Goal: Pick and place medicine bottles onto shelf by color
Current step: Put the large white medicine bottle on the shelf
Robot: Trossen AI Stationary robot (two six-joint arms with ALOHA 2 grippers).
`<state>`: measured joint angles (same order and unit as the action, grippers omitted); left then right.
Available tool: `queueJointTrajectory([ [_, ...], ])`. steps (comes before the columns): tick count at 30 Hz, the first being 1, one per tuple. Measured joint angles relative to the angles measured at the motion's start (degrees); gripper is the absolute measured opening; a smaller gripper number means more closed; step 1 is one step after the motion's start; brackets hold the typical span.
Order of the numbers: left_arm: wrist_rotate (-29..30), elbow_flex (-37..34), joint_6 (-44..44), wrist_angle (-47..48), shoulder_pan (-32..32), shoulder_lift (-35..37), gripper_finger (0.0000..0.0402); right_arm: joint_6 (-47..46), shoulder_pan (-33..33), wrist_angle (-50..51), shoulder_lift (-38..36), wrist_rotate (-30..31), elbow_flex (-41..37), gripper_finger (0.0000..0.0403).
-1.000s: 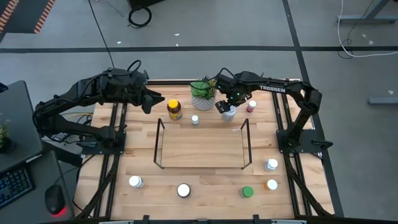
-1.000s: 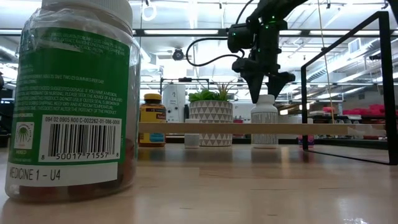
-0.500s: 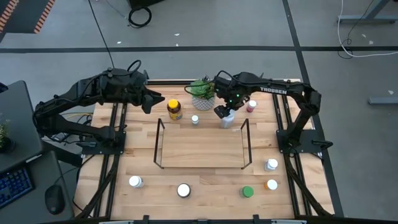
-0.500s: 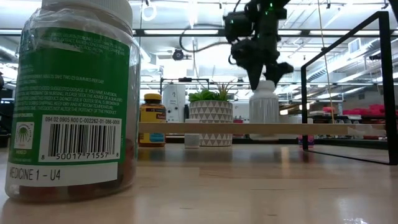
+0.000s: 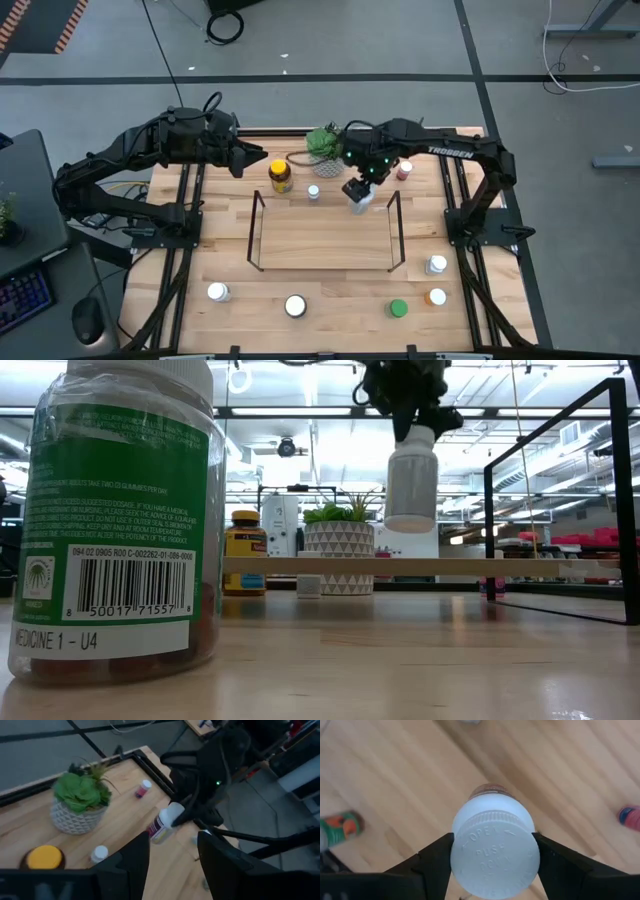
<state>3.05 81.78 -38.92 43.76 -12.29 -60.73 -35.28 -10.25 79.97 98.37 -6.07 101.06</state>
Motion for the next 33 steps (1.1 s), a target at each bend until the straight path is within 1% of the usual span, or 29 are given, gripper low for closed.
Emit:
queueJointTrajectory([
  [6, -4.0, 0.0, -3.8, -4.6, 0.0, 0.0, 0.0173, -2.0, 4.1, 2.5, 0.0, 0.9, 0.0, 0.0255],
  [13, -4.4, 0.0, -3.9, -5.7, 0.0, 0.0, 0.0174, -2.5, 6.1, 6.1, 0.0, 5.3, 0.0, 0.0255],
  [17, -4.4, 0.0, -3.9, -5.6, 0.0, 0.0, 0.0172, -2.5, 6.9, 5.3, 0.0, 6.5, -0.6, 0.0256],
  [25, -4.4, 0.0, -3.8, -5.6, 0.0, 0.0, 0.0172, -2.6, 7.0, 4.6, 0.0, 6.1, -6.0, 0.0256],
  [33, -4.5, 0.0, -3.8, -5.4, 0.0, 0.0, 0.0171, -2.2, 7.1, 0.5, 0.0, 6.4, -8.7, 0.0257],
])
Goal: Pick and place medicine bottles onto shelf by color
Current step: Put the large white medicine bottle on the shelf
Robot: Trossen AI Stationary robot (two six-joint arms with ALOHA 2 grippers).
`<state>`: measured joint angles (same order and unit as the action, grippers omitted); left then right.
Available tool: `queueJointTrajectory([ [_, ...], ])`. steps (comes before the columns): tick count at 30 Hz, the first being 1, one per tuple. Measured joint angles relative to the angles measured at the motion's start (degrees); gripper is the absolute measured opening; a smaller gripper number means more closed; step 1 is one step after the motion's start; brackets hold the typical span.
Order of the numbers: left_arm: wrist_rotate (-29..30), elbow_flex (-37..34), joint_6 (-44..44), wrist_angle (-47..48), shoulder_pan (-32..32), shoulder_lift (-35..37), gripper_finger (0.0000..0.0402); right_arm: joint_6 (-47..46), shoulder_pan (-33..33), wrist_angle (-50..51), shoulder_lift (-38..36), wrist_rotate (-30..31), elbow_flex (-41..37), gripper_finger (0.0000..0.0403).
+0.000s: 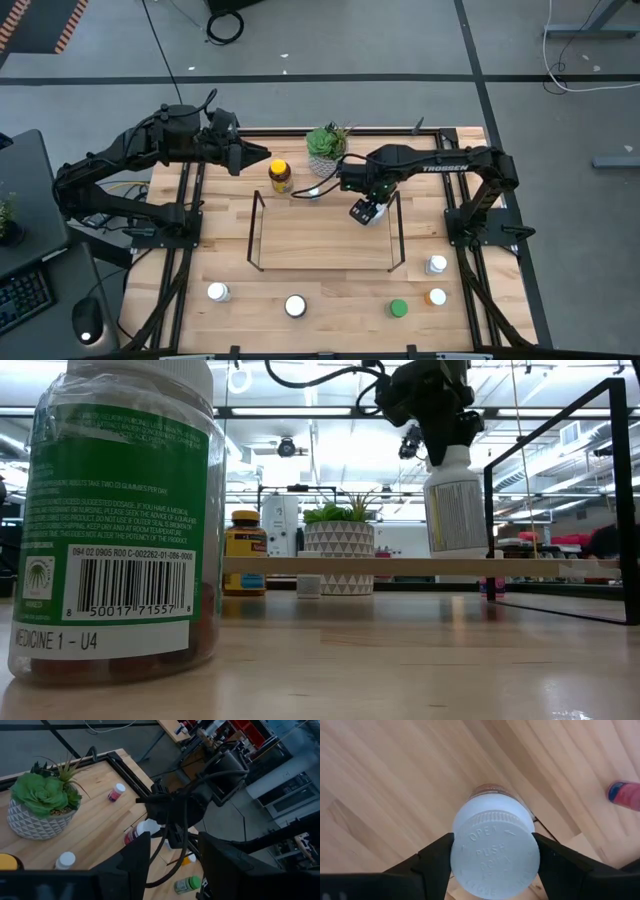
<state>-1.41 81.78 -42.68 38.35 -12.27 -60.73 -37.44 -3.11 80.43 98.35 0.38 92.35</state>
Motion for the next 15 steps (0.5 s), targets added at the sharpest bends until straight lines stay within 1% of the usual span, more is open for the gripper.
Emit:
queueJointTrajectory([
  [10, 0.0, 0.0, 0.0, 0.0, 1.6, 0.0, 0.0169, 0.1, 0.0, -1.3, -0.2, 0.0, -2.3, 0.0261],
  [15, 0.0, 0.0, 0.0, 0.0, 1.6, 0.0, 0.0169, -0.2, 0.0, -1.2, -0.3, 0.1, -2.6, 0.0276],
])
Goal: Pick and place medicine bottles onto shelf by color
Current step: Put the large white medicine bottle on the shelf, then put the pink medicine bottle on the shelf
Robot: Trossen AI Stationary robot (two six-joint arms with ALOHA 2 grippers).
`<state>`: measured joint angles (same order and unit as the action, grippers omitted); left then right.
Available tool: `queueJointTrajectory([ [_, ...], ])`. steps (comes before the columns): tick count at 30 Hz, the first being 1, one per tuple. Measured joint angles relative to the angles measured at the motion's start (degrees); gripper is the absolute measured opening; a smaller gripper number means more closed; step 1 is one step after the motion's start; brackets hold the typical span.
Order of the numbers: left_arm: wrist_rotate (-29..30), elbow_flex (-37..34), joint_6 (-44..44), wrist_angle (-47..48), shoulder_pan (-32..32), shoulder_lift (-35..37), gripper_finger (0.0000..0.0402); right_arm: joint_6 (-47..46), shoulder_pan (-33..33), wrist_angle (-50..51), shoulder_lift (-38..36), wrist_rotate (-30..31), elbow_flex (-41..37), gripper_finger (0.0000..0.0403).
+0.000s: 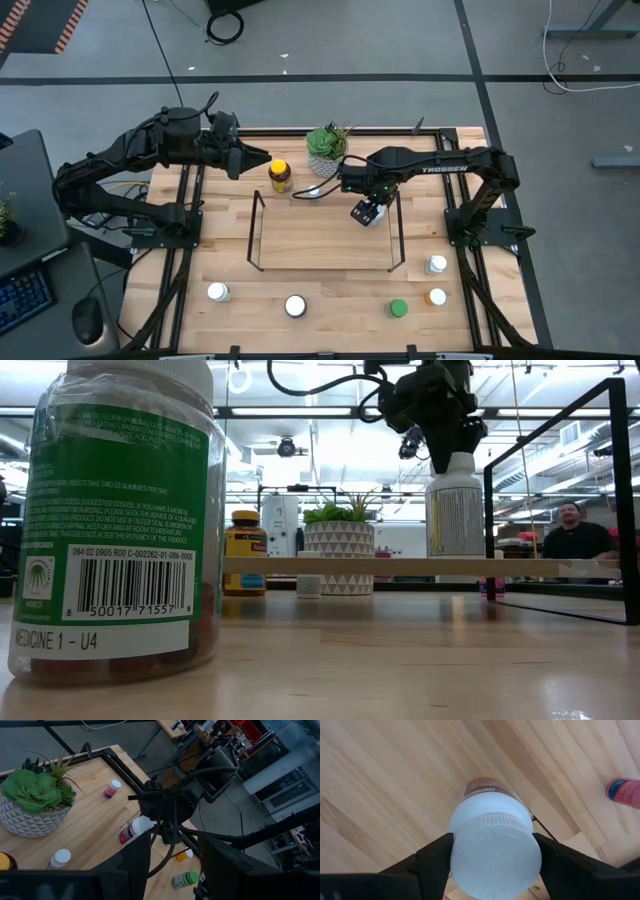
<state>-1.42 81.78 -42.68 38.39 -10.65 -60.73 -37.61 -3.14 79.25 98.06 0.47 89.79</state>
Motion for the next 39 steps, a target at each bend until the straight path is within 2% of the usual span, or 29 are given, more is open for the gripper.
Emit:
queueJointTrajectory([
  [22, 0.1, 0.0, 1.4, 0.5, 0.0, 0.0, 0.0165, -4.9, -1.2, -0.6, -6.4, -2.8, 0.1, 0.0358],
  [31, 0.1, 0.0, 1.3, 0.5, 0.0, 0.0, 0.0162, -4.9, -1.5, -2.7, -8.1, -3.6, 0.1, 0.0378],
  [39, 0.1, 0.0, 1.3, 0.3, 0.0, 0.0, 0.0162, -4.9, -3.6, -3.3, -9.9, -3.8, 0.1, 0.038],
])
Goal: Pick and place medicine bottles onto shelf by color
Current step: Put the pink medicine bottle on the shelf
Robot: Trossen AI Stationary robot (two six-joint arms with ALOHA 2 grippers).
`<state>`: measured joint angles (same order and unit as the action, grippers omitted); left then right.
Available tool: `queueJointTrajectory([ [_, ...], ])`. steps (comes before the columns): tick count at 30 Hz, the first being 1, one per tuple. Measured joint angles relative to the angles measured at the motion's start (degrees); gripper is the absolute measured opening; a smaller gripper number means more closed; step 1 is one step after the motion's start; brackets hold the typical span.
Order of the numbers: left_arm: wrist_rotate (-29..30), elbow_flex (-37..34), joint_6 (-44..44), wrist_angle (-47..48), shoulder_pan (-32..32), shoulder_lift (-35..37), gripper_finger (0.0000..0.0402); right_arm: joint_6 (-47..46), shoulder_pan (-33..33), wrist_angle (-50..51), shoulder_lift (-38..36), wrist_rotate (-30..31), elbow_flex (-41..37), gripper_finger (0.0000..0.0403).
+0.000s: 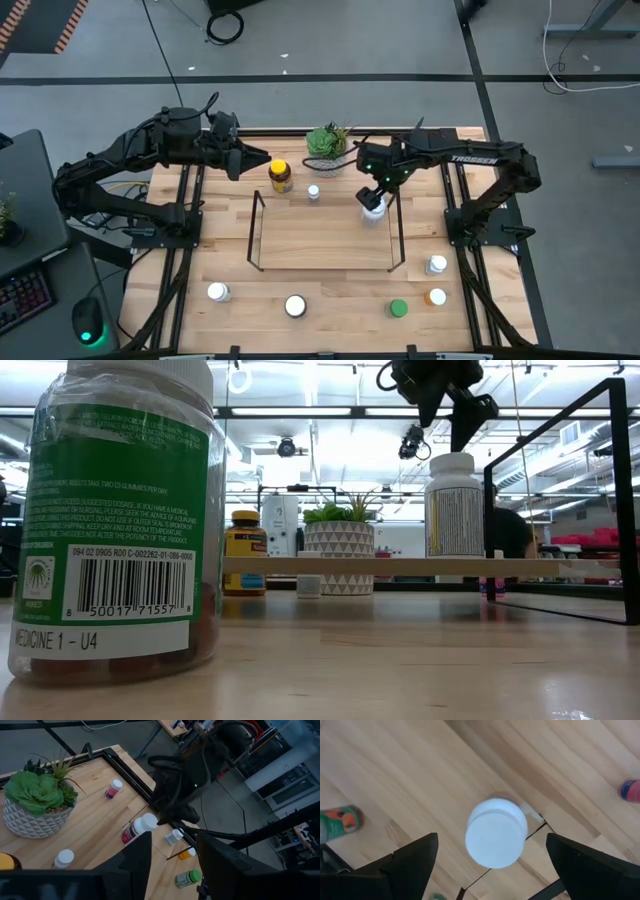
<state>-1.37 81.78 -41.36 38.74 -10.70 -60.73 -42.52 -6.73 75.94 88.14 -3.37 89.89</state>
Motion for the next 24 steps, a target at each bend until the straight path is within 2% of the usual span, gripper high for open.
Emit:
queueJointTrajectory([
  [6, 1.4, 0.1, 0.6, -0.1, 0.0, -0.8, 0.0161, 0.0, -2.6, -1.9, -1.4, 0.6, 0.0, 0.038],
  [19, 4.2, 0.0, 15.0, 0.0, -1.6, -5.7, 0.0162, 3.0, -8.3, -5.8, -1.6, 7.0, 0.0, 0.038],
  [24, 5.7, 0.0, 15.6, 0.0, -3.4, -8.0, 0.0162, 3.3, -8.9, -10.3, -1.6, 8.0, 0.0, 0.038],
])
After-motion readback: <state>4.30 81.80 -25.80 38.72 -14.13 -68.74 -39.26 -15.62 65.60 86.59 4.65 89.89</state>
